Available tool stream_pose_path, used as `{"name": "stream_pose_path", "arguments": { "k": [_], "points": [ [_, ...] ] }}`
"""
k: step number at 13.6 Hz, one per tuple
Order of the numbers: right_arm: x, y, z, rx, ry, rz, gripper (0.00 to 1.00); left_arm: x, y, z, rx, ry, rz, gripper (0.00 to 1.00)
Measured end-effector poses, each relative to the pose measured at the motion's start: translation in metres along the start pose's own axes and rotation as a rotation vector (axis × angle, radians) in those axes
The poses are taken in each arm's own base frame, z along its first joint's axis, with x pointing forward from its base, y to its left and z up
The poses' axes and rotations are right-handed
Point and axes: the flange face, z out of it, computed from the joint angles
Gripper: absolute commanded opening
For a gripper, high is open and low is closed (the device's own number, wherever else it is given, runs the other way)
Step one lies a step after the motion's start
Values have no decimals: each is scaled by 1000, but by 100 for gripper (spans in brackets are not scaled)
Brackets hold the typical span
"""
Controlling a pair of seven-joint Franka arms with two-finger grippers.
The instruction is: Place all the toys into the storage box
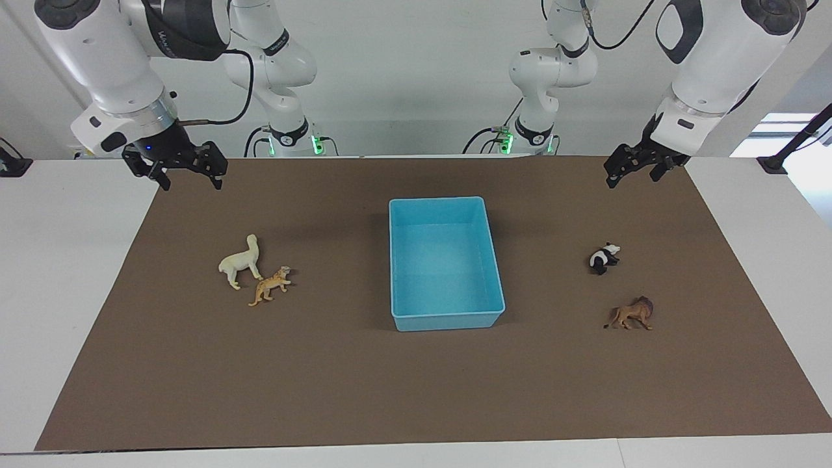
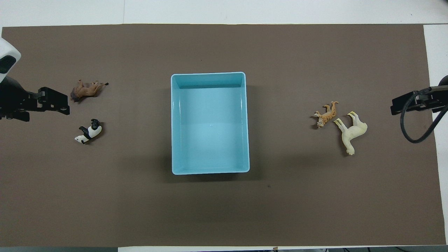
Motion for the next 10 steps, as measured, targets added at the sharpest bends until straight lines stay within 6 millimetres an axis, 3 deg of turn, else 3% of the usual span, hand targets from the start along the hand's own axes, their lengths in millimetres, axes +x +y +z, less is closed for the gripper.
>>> {"name": "stream_pose_path", "arguments": {
  "k": [10],
  "points": [
    [0, 0, 0, 0, 0, 0, 100, -4, -15, 1, 3, 1, -48, 100]
  ]
}}
